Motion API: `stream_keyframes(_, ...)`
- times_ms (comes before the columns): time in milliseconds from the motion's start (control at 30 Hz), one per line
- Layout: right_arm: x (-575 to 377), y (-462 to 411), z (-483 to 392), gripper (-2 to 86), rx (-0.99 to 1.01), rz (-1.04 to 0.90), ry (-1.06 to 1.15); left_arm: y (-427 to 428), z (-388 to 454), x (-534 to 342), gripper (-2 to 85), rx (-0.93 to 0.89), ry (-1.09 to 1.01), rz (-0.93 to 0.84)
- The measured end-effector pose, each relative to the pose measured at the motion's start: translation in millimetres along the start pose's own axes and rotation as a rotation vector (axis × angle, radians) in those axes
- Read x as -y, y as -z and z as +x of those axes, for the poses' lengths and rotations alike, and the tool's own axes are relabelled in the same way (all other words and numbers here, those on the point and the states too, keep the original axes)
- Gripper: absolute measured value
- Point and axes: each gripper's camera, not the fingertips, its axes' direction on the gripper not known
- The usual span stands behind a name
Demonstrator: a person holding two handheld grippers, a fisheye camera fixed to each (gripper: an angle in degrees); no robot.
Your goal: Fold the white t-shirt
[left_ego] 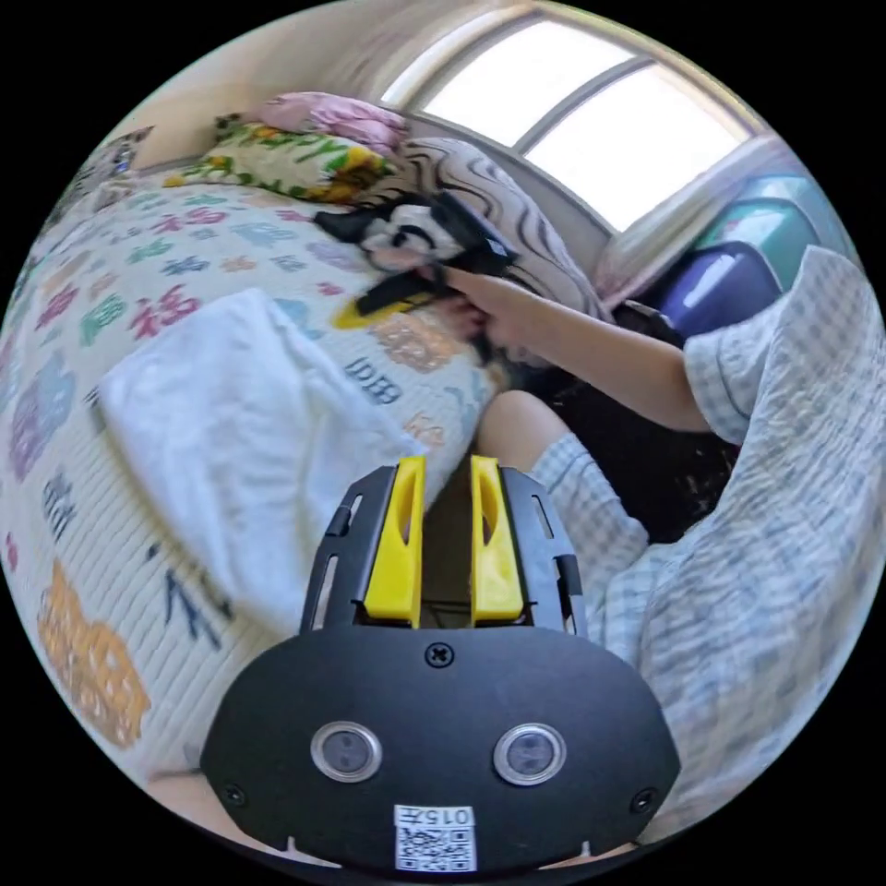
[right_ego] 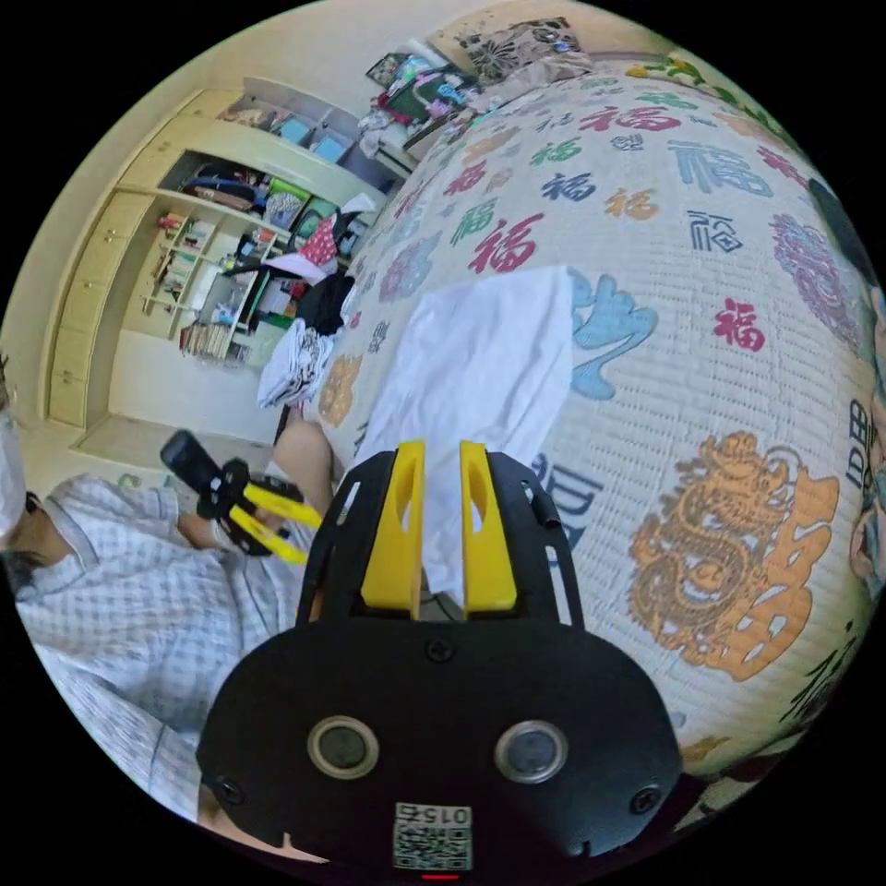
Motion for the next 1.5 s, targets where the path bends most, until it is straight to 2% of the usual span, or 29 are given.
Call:
stream_keyframes(33, -12.1, -12.6, -16.6, 7.7, -0.045, -0.068, 0.044, -2.3, -17.2, -10.0, 8.1, 0.076, 0.043, -0.03)
stream_keyframes(133, -34.8, -42.9, -42.1, 8.5, -0.247, -0.189, 0.112, -16.7, -55.0, -27.6, 8.5, 0.139, 0.14, -0.087)
stream_keyframes(267, -50.4, -68.7, -47.6, 6.5, -0.425, -0.33, 0.149, -42.8, -79.0, -33.4, 8.0, 0.204, 0.144, -0.126)
stream_keyframes(367, -59.2, -52.8, -45.3, 0.2, -0.456, -0.302, 0.12, -57.3, -93.8, -29.9, 7.5, 0.221, 0.141, -0.146)
stream_keyframes(633, -101.2, -10.6, -26.4, -1.0, -0.484, -0.236, 0.033, -70.4, -139.8, -36.4, 6.4, 0.229, 0.158, -0.13)
stream_keyframes(700, -105.0, -11.7, -20.1, -0.9, -0.463, -0.266, 0.008, -74.1, -152.8, -37.8, 6.1, 0.239, 0.168, -0.137)
stream_keyframes(833, -116.7, -9.5, -5.8, -0.9, -0.551, -0.319, -0.043, -71.7, -184.2, -37.3, 4.7, 0.252, 0.201, -0.194)
stream_keyframes(933, -122.7, 14.8, 2.7, -0.9, -0.466, -0.193, -0.091, -55.9, -203.0, -38.0, 4.6, 0.269, 0.206, -0.157)
stream_keyframes(1067, -115.1, 34.4, 0.4, -0.7, -0.296, -0.031, -0.034, -39.8, -228.8, -33.3, 5.4, 0.233, 0.212, -0.05)
stream_keyframes(1167, -105.0, 20.8, 13.5, -0.8, -0.238, -0.15, -0.029, -49.5, -257.4, -23.2, 5.6, 0.195, 0.216, -0.085)
stream_keyframes(1233, -106.9, 12.1, 26.7, -0.9, -0.307, -0.251, -0.037, -61.9, -288.6, -22.9, 5.1, 0.201, 0.235, -0.183)
stream_keyframes(1367, -119.9, 44.8, 57.7, -0.7, -0.188, -0.212, -0.067, -48.7, -340.9, -32.9, 4.1, 0.104, 0.283, -0.227)
stream_keyframes(1467, -125.2, 88.1, 88.9, 0.6, 0.004, -0.039, -0.089, -10.1, -393.7, -37.8, 5.5, 0.006, 0.357, -0.094)
stream_keyframes(1500, -124.4, 97.1, 96.7, 1.0, 0.05, 0.004, -0.099, 7.8, -419.6, -38.1, 6.7, -0.059, 0.393, 0.009)
